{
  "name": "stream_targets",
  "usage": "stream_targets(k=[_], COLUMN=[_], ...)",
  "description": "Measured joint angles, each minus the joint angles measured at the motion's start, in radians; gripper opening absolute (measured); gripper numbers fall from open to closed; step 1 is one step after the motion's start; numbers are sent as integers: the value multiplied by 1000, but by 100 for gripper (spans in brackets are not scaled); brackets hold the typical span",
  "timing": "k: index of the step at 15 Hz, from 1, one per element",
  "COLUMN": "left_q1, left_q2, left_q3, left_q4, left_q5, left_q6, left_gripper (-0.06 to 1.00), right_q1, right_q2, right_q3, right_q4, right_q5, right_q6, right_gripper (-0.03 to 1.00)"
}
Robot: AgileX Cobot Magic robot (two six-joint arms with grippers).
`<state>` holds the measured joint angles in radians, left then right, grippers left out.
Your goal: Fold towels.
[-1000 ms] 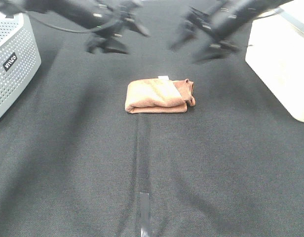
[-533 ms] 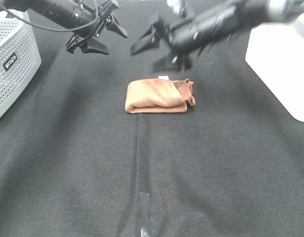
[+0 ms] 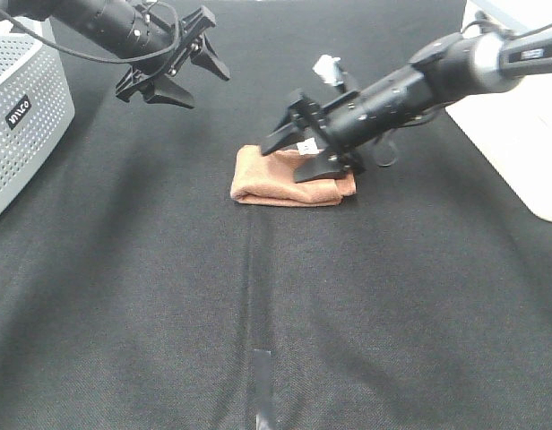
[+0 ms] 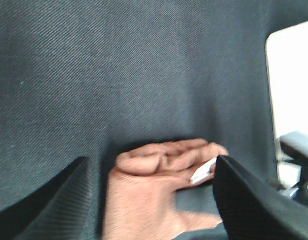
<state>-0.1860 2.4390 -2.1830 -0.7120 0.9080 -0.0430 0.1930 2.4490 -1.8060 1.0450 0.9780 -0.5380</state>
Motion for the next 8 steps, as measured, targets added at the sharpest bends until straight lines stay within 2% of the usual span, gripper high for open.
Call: stream_targets(k=[3,6,7,8], left_q1=[0,0,0,0], left_q2=[0,0,-4,-19], left_q3=[0,0,0,0], left_q4=[13,17,35,62], left_q5=[9,38,63,83], left_q6=[1,11,43,67], left_gripper=[65,65,65,65], right_q1=[-46,-57,-57,-58], right_q2=[-13,-70,-92,-117], right_q3=[0,0,0,0], right_q4=[-31,-218,-304,-347], right_q5=[37,35,34,33], right_q6=[4,72,120,146], right_gripper=[73,73,73,73])
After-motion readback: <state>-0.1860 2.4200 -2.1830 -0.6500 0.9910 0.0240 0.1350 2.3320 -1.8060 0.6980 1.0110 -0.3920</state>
